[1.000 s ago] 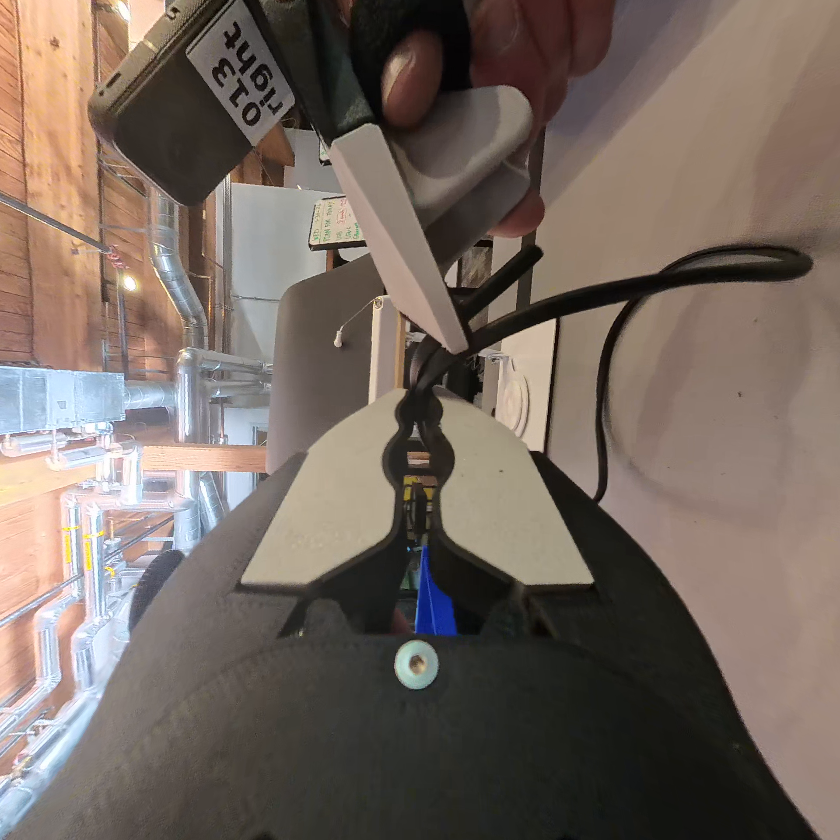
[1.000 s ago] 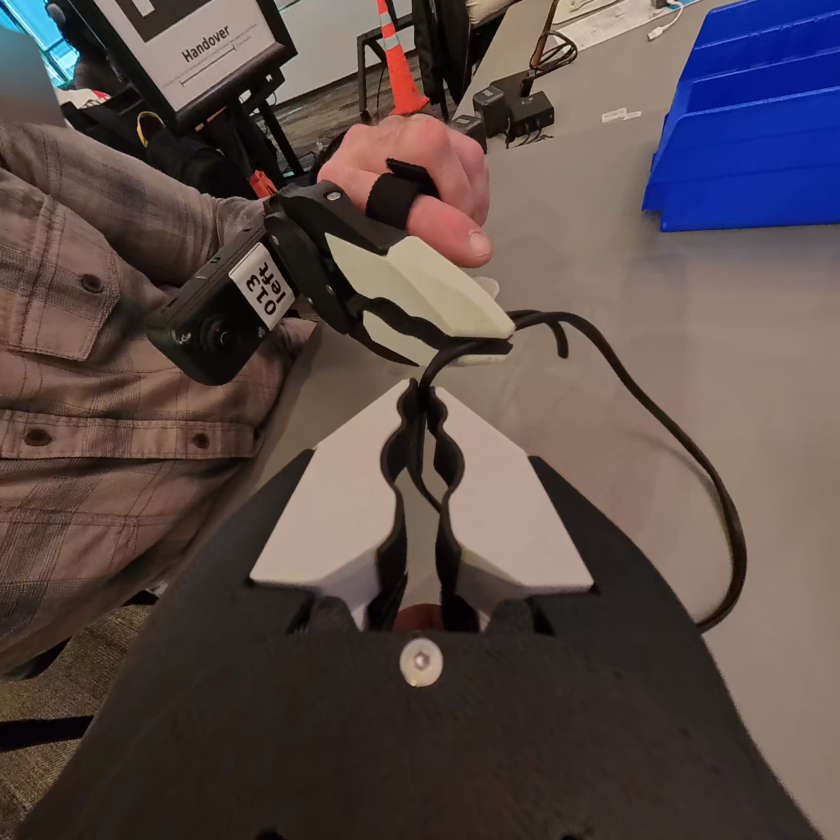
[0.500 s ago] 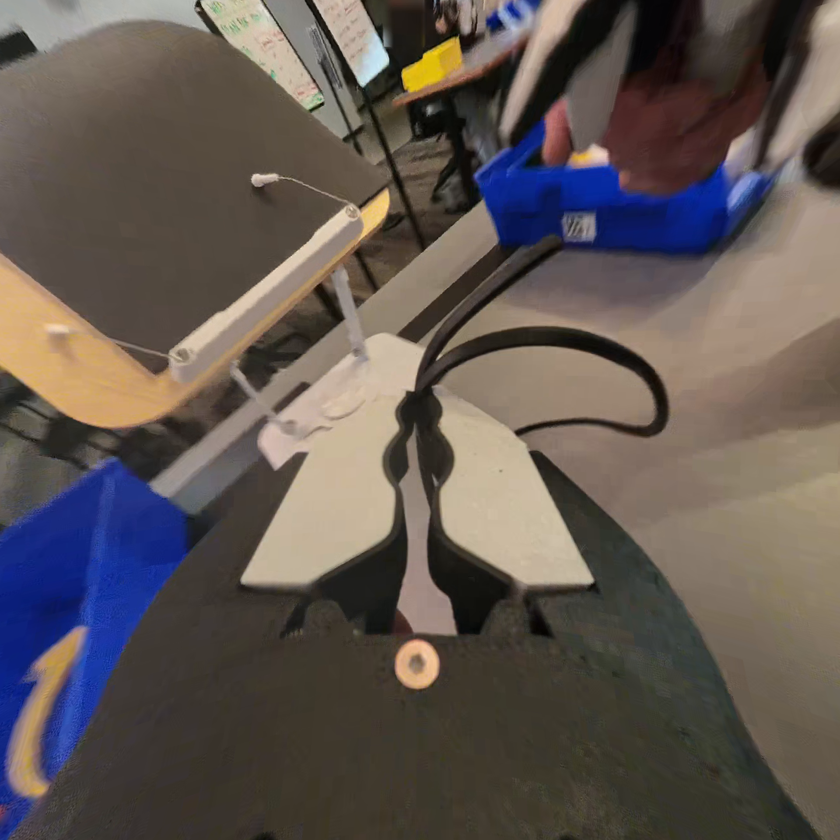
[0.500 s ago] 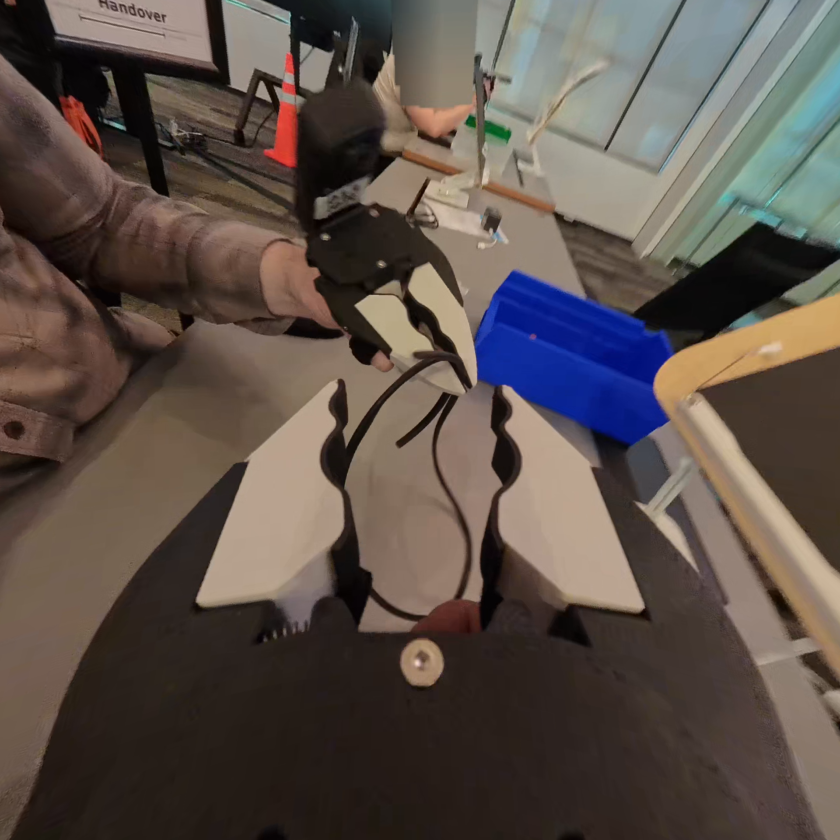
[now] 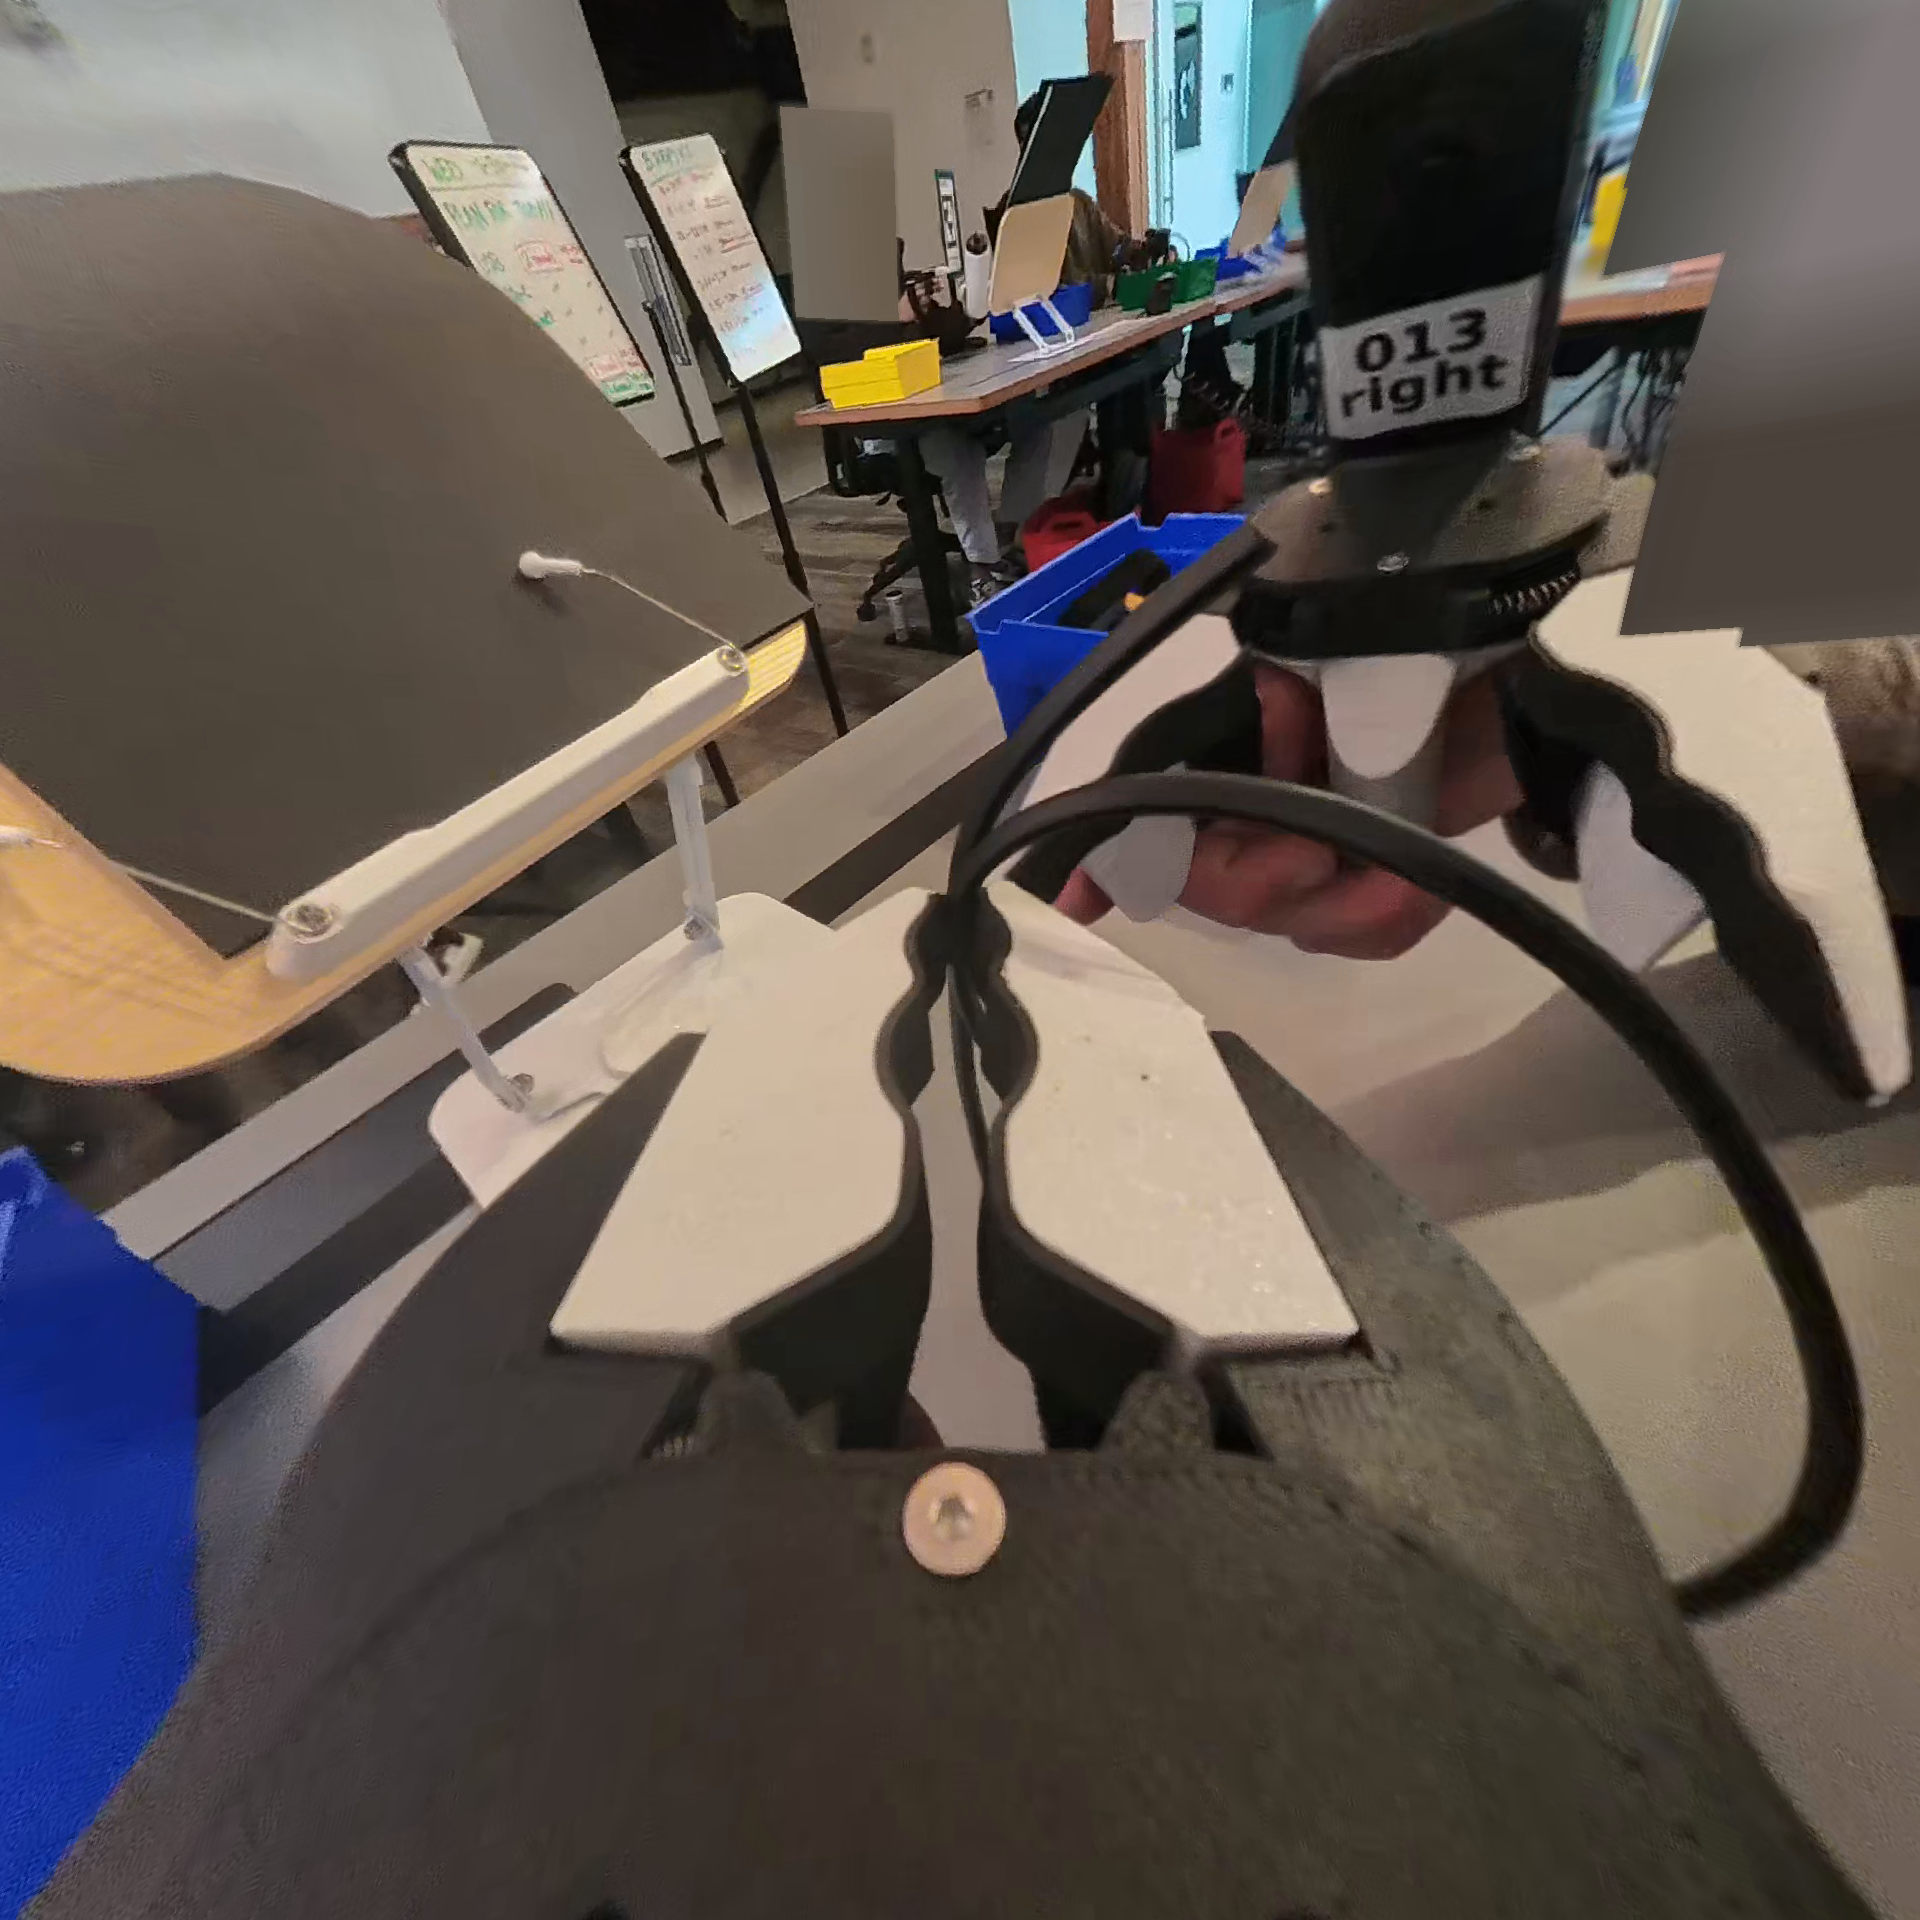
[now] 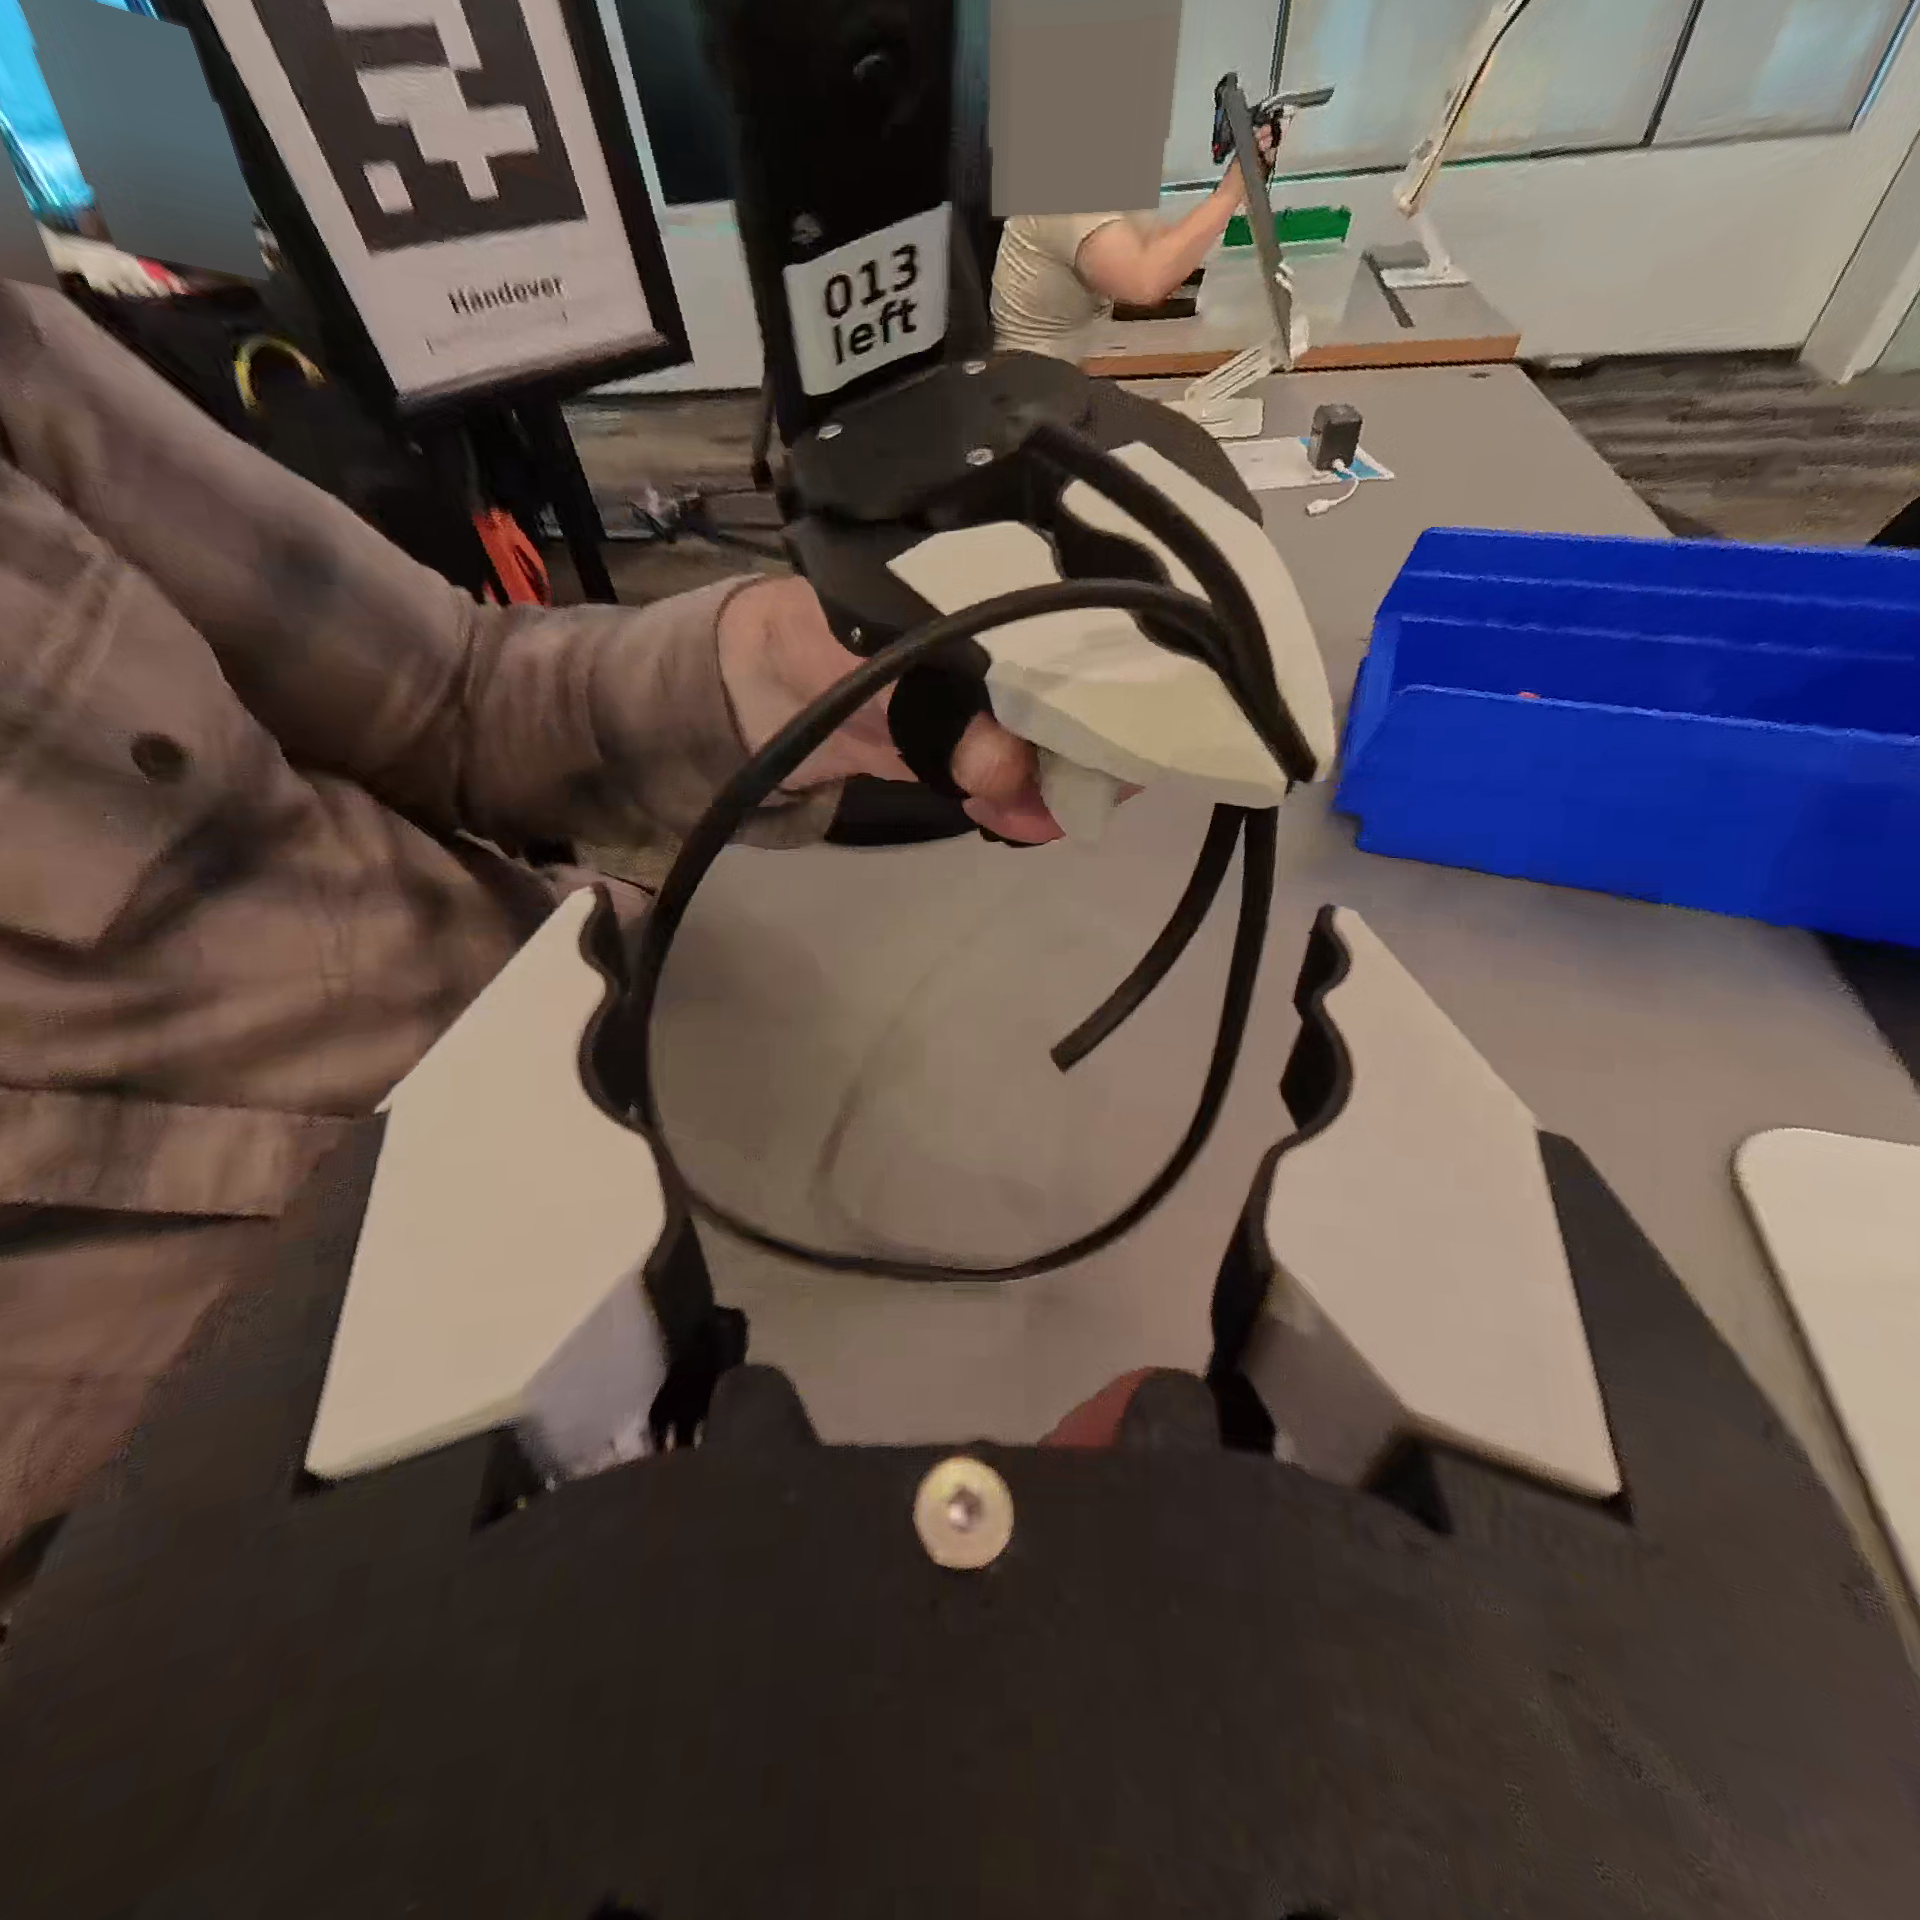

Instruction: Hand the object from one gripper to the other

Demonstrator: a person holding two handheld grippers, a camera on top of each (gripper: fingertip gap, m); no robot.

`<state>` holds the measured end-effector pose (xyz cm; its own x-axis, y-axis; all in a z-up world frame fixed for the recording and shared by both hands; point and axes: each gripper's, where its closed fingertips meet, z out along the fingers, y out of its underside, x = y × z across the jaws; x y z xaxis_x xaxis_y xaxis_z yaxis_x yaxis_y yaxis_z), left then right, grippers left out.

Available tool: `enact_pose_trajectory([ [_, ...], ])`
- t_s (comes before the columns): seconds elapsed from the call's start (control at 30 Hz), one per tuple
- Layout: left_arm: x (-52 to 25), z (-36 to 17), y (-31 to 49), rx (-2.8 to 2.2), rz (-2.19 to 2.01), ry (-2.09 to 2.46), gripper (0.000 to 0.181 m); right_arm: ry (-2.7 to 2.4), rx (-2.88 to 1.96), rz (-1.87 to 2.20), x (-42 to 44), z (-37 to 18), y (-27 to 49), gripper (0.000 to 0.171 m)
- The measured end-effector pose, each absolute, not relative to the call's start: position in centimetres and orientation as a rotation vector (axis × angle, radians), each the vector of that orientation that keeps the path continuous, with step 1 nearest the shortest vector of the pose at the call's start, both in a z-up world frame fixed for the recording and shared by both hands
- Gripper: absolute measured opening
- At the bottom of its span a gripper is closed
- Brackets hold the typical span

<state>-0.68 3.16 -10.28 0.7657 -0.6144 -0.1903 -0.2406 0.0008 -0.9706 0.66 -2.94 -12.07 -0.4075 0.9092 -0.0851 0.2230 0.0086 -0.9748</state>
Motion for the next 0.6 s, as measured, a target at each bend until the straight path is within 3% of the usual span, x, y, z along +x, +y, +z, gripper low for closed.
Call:
enact_pose_trajectory([
  [0.23,-1.2,-9.3,3.4,-1.551,-0.132,0.776,0.003,-1.615,-1.166,1.533,1.6,-9.2,-3.5,0.147],
  [0.33,-0.3,-8.8,3.2,-1.541,-0.085,0.821,0.004,-1.591,-1.213,1.449,0.0,-10.1,-3.7,0.146],
  [0.47,1.5,-8.3,2.5,-1.52,-0.087,0.884,0.004,-1.501,-1.255,1.371,-1.4,-11.0,-2.1,0.131],
  [0.6,2.2,-7.7,2.0,-1.51,-0.149,0.894,0.003,-1.516,-1.213,1.384,-1.0,-10.8,-2.0,0.096],
])
